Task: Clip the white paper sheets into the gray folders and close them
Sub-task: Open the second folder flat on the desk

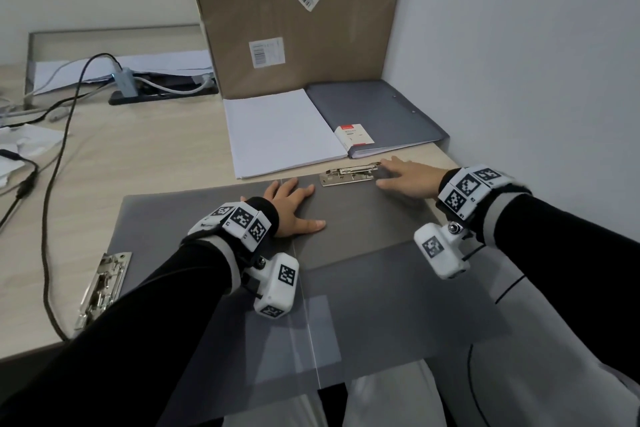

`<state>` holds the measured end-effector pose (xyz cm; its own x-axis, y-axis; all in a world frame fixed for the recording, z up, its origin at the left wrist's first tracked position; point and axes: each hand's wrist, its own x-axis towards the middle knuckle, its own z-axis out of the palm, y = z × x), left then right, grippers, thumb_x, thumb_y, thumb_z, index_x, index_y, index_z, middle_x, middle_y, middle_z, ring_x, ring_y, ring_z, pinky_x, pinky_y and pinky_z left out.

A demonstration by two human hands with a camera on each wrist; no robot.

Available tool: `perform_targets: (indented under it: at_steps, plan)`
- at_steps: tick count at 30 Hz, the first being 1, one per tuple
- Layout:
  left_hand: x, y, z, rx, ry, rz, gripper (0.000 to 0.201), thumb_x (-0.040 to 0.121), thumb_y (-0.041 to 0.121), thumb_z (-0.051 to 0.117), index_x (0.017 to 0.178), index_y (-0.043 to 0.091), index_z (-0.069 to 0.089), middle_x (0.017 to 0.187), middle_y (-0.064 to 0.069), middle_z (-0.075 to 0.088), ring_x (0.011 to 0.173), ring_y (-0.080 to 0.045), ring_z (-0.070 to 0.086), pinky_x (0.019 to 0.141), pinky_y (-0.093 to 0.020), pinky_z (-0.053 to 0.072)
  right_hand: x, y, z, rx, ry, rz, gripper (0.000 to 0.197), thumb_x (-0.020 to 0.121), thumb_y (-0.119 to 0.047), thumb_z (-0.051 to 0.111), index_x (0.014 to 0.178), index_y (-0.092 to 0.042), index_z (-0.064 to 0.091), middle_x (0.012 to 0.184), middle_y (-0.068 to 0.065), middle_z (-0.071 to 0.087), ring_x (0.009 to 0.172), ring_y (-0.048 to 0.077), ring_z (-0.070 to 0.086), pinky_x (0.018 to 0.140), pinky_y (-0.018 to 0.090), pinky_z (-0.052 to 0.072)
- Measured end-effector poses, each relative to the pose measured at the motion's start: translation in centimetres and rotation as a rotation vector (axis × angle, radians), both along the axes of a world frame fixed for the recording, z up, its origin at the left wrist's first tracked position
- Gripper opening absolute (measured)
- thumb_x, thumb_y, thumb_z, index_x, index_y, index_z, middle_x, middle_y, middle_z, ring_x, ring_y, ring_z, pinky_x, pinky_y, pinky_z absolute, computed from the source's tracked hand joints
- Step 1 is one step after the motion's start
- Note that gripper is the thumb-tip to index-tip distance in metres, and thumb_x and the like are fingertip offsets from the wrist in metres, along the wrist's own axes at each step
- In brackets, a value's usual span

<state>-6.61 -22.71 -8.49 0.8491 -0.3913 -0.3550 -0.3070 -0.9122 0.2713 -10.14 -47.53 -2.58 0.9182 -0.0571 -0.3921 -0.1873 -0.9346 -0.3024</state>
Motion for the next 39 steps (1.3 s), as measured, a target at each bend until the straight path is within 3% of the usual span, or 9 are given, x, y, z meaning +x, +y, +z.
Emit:
perform_targets:
  at_steps: [4, 10, 13, 16, 23, 28, 32, 35, 39]
  plan:
    - [-0.2, -0.4, 0.3, -0.005, -0.008, 0.032, 0.100, 0.061, 0.080, 0.045, 0.147, 0.045, 0.009, 0.161, 0.006, -0.002, 0.149, -0.026, -0.007, 0.119, -0.055, 0.006, -2.5, 1.2, 0.8, 0.039, -0.060, 0.027, 0.071, 0.095, -0.041, 0.047, 0.152, -0.012, 0.015, 0.161, 0.007, 0.010, 0.149, 0.018, 0.011, 0.118, 0.027, 0.009]
    - [-1.4, -3.4, 1.9, -0.078, 0.014, 0.100, 0.083, 0.081, 0.066, 0.048, 0.150, 0.035, 0.014, 0.162, -0.001, 0.003, 0.149, -0.030, -0.005, 0.122, -0.042, 0.003, -5.7, 2.8, -0.3, -0.062, 0.163, 0.142, 0.078, 0.093, -0.055, 0.040, 0.153, -0.016, 0.009, 0.161, 0.008, 0.003, 0.149, 0.019, 0.005, 0.121, 0.029, 0.004]
    - [-2.0, -4.8, 2.9, -0.296, 0.052, 0.133, 0.081, 0.081, 0.060, 0.054, 0.149, 0.024, 0.027, 0.160, -0.006, 0.016, 0.149, -0.026, 0.010, 0.122, -0.036, 0.009, -6.1, 1.6, -0.6, -0.124, 0.181, 0.110, 0.075, 0.094, -0.055, 0.037, 0.153, -0.020, 0.006, 0.161, 0.009, -0.001, 0.149, 0.029, 0.004, 0.121, 0.035, 0.005]
    - [-2.6, -5.0, 4.0, -0.538, 0.043, 0.175, 0.060, 0.089, 0.036, 0.059, 0.143, 0.017, 0.041, 0.154, -0.005, 0.033, 0.142, -0.019, 0.031, 0.116, -0.025, 0.021, -6.2, -0.7, -0.4, -0.163, 0.211, 0.068, 0.071, 0.097, -0.052, 0.031, 0.153, -0.021, 0.001, 0.161, 0.010, -0.005, 0.149, 0.029, 0.003, 0.119, 0.034, 0.003]
    - [-3.4, -1.5, 5.6, -0.668, 0.007, 0.172, 0.042, 0.091, 0.023, 0.058, 0.132, 0.016, 0.055, 0.144, -0.006, 0.049, 0.135, -0.020, 0.043, 0.115, -0.030, 0.028, -6.6, -5.1, -0.7, -0.187, 0.205, -0.027, 0.075, 0.095, -0.050, 0.039, 0.152, -0.025, -0.002, 0.161, 0.006, -0.007, 0.149, 0.029, 0.001, 0.119, 0.036, 0.003]
    - [-4.1, 3.2, 5.4, -0.575, -0.004, 0.186, 0.040, 0.090, 0.022, 0.060, 0.129, 0.018, 0.057, 0.143, -0.003, 0.048, 0.137, -0.018, 0.040, 0.114, -0.027, 0.025, -6.8, -5.3, -0.3, -0.141, 0.112, -0.092, 0.074, 0.094, -0.041, 0.050, 0.153, -0.021, 0.010, 0.161, 0.008, 0.004, 0.149, 0.024, 0.009, 0.119, 0.031, 0.007]
    - [-4.8, 7.0, 5.8, -0.534, 0.009, 0.253, 0.043, 0.089, 0.022, 0.062, 0.132, 0.017, 0.055, 0.146, -0.007, 0.045, 0.132, -0.019, 0.043, 0.103, -0.023, 0.031, -6.8, -2.3, 0.8, -0.088, -0.029, -0.020, 0.070, 0.091, -0.034, 0.058, 0.150, -0.018, 0.025, 0.160, 0.009, 0.015, 0.147, 0.020, 0.018, 0.117, 0.027, 0.013]
    - [-5.7, 8.7, 5.9, -0.328, 0.033, 0.210, 0.057, 0.086, 0.028, 0.065, 0.139, 0.021, 0.046, 0.149, -0.006, 0.041, 0.137, -0.022, 0.038, 0.107, -0.026, 0.029, -6.7, 1.1, 1.1, -0.059, -0.015, 0.111, 0.074, 0.090, -0.039, 0.058, 0.151, -0.023, 0.021, 0.161, 0.005, 0.012, 0.148, 0.021, 0.014, 0.117, 0.028, 0.012]
    - [-7.0, 9.5, 5.7, -0.110, 0.139, 0.090, 0.082, 0.081, 0.033, 0.070, 0.149, 0.018, 0.027, 0.155, 0.000, 0.030, 0.142, -0.015, 0.030, 0.106, -0.017, 0.022, -6.0, 4.3, 0.4, -0.075, 0.092, 0.208, 0.087, 0.085, -0.053, 0.058, 0.152, -0.028, 0.009, 0.162, 0.002, 0.001, 0.149, 0.028, -0.004, 0.120, 0.039, 0.002]
